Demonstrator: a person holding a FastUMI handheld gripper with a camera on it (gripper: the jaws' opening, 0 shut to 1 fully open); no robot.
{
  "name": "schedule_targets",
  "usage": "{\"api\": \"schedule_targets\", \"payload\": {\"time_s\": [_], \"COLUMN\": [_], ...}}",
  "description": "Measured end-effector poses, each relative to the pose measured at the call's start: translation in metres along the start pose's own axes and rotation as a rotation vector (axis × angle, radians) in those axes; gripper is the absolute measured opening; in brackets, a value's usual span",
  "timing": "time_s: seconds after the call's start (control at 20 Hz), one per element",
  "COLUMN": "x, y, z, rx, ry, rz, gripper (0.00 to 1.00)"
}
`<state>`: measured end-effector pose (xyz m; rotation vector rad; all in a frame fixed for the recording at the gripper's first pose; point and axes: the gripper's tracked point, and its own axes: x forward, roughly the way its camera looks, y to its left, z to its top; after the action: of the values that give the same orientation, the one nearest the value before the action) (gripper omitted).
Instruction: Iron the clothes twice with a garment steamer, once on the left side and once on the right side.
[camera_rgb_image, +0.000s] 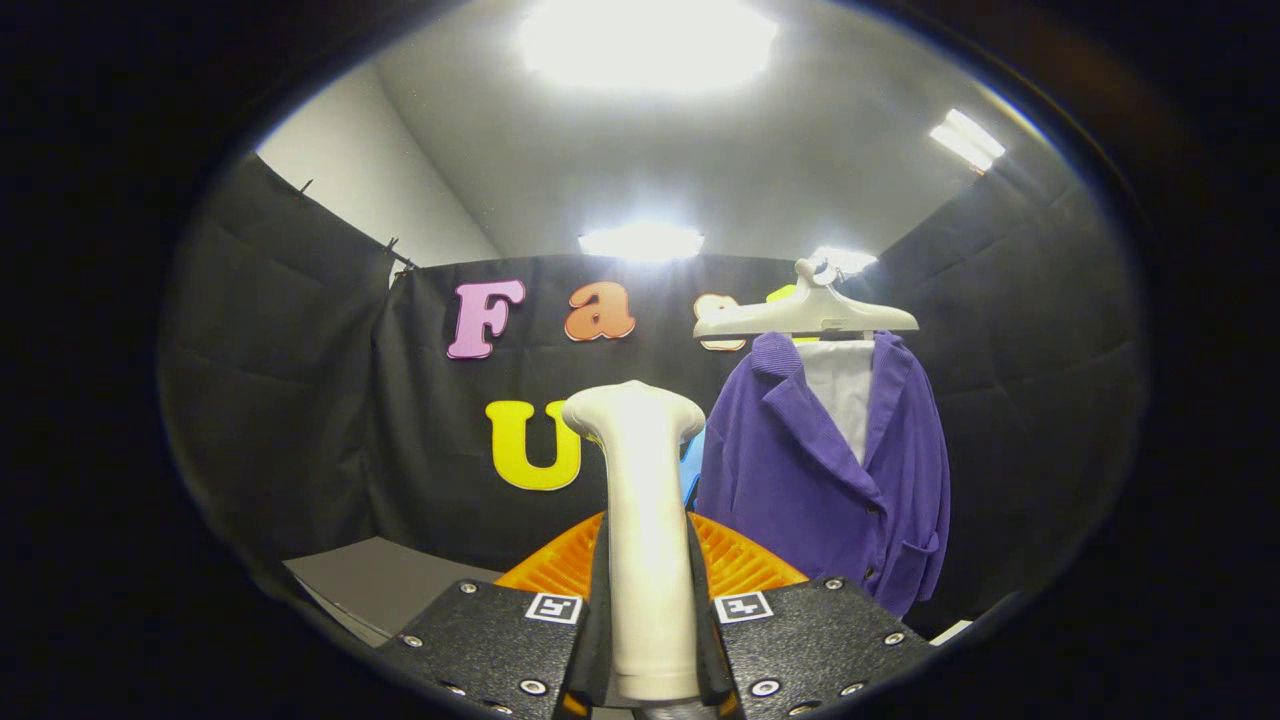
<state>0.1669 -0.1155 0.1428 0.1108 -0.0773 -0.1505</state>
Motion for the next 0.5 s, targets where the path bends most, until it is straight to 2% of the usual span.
{"api": "schedule_targets", "payload": {"time_s": [0.5], "x": [0.043], "y": [-0.078], "z": [0.016], "rx": [-0.007], "ry": [-0.072], "rz": [-0.132], "gripper": [0.33]}}
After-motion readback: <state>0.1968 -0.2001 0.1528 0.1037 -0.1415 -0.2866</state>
